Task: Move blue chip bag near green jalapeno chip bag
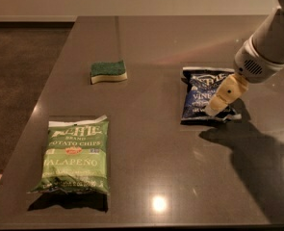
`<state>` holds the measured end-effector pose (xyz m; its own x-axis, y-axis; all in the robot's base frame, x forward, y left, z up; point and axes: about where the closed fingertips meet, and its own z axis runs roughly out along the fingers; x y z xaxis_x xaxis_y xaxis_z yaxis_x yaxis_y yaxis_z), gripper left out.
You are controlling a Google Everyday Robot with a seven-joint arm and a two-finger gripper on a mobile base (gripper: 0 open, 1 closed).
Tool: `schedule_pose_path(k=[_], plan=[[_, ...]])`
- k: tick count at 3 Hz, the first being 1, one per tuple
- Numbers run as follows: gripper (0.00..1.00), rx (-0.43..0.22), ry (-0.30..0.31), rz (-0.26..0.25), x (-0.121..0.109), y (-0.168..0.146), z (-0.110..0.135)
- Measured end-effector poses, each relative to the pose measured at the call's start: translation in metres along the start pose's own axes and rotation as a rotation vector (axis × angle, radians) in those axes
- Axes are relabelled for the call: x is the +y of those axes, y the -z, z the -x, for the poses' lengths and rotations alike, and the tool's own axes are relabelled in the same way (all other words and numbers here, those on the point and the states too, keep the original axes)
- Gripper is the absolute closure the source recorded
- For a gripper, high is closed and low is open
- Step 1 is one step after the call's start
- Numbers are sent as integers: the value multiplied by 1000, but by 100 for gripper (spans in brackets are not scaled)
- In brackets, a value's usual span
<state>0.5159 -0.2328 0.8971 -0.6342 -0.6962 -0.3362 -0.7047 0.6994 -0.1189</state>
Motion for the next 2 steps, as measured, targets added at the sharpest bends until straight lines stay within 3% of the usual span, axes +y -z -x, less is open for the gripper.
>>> schedule_pose_path(k=[1, 2], plan=[[0, 6, -122, -18, -8, -19, -11], [0, 15, -172, -13, -13, -37, -7]])
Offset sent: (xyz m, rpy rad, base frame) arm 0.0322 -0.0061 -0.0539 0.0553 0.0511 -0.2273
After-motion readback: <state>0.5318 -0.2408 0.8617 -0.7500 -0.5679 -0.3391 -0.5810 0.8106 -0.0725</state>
